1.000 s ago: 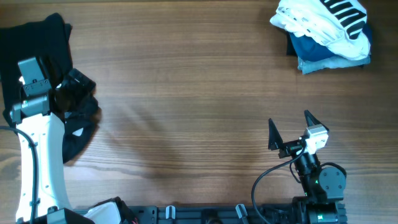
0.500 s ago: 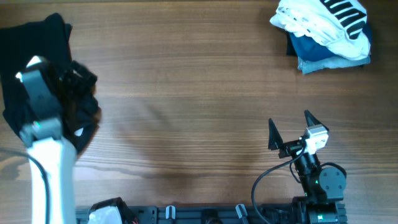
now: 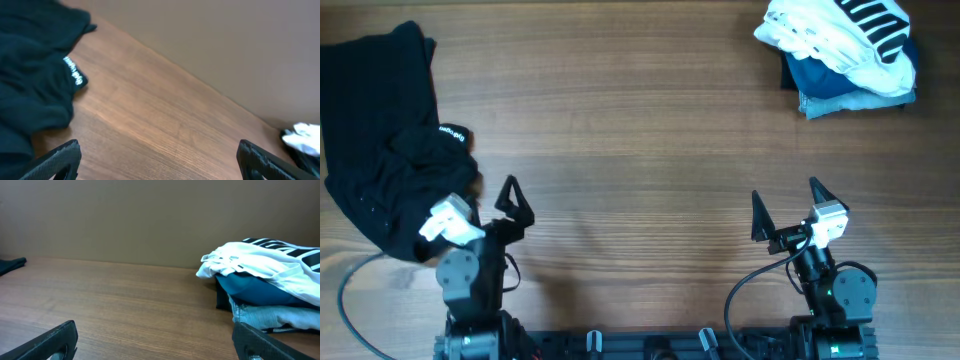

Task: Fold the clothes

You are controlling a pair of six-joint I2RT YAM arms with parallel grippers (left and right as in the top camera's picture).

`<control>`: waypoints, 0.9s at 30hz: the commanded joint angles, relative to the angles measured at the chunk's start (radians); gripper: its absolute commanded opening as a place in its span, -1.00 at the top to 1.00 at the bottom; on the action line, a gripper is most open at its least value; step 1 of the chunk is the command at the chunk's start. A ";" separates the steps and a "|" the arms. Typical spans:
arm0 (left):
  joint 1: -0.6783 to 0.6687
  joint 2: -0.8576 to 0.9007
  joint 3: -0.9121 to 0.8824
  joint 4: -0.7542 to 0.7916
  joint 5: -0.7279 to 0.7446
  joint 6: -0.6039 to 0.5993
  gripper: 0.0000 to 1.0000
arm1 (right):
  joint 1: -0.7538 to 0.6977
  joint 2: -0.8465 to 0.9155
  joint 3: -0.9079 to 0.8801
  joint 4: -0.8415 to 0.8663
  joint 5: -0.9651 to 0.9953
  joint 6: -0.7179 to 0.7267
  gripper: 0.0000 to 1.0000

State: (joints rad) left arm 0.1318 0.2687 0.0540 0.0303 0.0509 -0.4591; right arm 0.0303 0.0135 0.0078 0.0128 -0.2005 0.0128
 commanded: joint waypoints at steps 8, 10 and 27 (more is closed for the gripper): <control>-0.003 -0.179 -0.043 -0.111 0.049 0.142 -1.00 | 0.006 -0.009 -0.003 0.003 0.010 -0.010 -1.00; -0.004 -0.198 -0.043 -0.110 0.050 0.141 -1.00 | 0.006 -0.009 -0.003 0.003 0.010 -0.010 -1.00; -0.003 -0.263 -0.043 -0.109 0.046 0.141 -0.99 | 0.006 -0.009 -0.003 0.003 0.010 -0.011 -1.00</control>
